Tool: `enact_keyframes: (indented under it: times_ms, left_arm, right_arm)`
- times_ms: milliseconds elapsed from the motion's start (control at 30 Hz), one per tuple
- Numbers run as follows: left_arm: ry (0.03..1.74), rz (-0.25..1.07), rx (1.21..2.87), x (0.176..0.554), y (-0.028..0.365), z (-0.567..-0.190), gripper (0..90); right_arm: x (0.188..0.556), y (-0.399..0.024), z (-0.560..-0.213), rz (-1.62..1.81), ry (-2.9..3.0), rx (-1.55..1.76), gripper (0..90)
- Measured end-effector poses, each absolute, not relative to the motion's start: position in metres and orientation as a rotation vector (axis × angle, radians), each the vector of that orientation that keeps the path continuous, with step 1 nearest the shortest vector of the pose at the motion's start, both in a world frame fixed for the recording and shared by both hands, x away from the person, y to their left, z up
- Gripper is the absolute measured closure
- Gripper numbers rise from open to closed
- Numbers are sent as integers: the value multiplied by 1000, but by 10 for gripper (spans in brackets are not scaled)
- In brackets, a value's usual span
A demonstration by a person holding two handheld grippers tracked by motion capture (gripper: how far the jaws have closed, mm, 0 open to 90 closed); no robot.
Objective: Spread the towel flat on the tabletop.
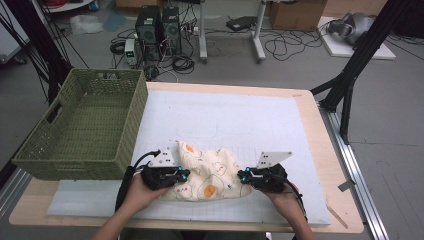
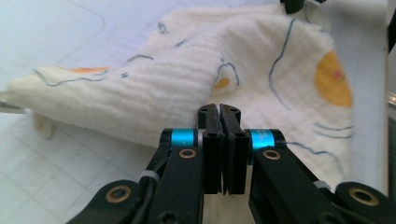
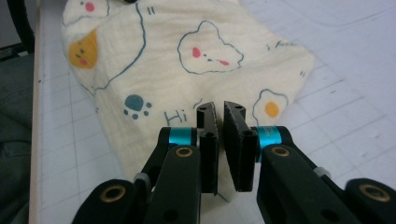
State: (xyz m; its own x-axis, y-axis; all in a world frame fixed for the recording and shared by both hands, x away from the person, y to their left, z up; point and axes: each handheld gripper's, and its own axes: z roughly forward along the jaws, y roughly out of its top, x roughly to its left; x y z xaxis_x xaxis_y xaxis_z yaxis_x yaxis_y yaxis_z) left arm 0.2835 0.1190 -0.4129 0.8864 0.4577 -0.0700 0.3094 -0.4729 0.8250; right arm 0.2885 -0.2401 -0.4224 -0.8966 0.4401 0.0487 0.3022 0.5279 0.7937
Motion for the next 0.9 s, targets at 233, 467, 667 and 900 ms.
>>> enact_keyframes:
  times_ms: [233,467,667,900]
  left_arm:
    - [544,224,2038,273,135,-394,876]
    - [493,156,2025,265,144,-393,765]
    - [551,219,1997,279,144,-394,662]
    - [662,310,2048,295,137,-414,552]
  right_arm:
    - [280,-247,-410,1345,2566,617,847]
    - [268,-250,-418,1316,2654,594,790]
    - [280,-248,-408,1383,2601,624,694]
    - [306,-238,-420,1310,2602,715,610]
